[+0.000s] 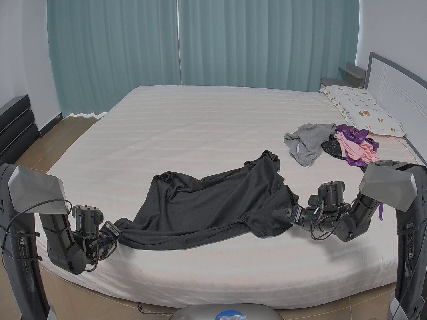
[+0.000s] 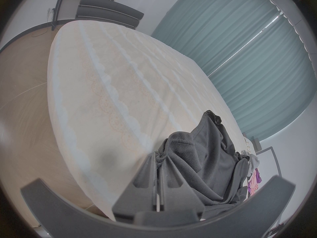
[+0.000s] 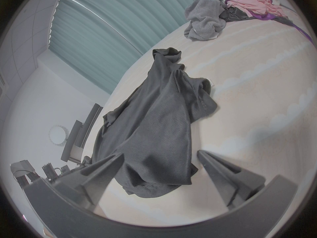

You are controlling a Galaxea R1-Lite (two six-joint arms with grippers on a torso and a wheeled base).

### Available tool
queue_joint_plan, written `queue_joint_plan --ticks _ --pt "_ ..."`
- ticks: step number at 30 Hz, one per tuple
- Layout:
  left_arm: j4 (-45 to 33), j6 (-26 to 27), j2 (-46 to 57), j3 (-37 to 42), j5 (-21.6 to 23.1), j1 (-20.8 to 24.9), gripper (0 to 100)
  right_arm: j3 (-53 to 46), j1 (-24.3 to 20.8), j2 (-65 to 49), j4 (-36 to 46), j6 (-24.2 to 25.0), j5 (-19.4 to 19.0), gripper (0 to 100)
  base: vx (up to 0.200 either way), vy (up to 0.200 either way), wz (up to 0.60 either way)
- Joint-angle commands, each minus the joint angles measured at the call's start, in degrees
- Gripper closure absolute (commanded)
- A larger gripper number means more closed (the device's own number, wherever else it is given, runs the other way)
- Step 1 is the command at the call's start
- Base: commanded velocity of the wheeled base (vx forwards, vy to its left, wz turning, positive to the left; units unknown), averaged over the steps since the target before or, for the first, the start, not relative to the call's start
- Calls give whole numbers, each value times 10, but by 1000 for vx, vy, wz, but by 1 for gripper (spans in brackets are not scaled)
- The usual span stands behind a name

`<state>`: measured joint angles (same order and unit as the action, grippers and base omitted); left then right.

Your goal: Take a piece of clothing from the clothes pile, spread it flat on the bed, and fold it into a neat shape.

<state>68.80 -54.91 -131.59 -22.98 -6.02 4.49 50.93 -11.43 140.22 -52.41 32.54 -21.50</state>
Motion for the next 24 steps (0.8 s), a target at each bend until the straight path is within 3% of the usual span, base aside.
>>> queue_joint_plan --ticks 1,12,19,24 --pt "0 0 -1 0 0 0 100 0 -2 13 5 -7 5 100 0 0 0" --pt "2 2 4 8 0 0 100 -75 22 -67 -1 -8 -3 100 0 0 0" --pt "-3 11 37 29 0 1 100 -222 61 -177 0 -9 -34 100 0 0 0" --pt "-7 72 66 58 0 2 100 -312 64 -248 0 -9 -35 100 0 0 0"
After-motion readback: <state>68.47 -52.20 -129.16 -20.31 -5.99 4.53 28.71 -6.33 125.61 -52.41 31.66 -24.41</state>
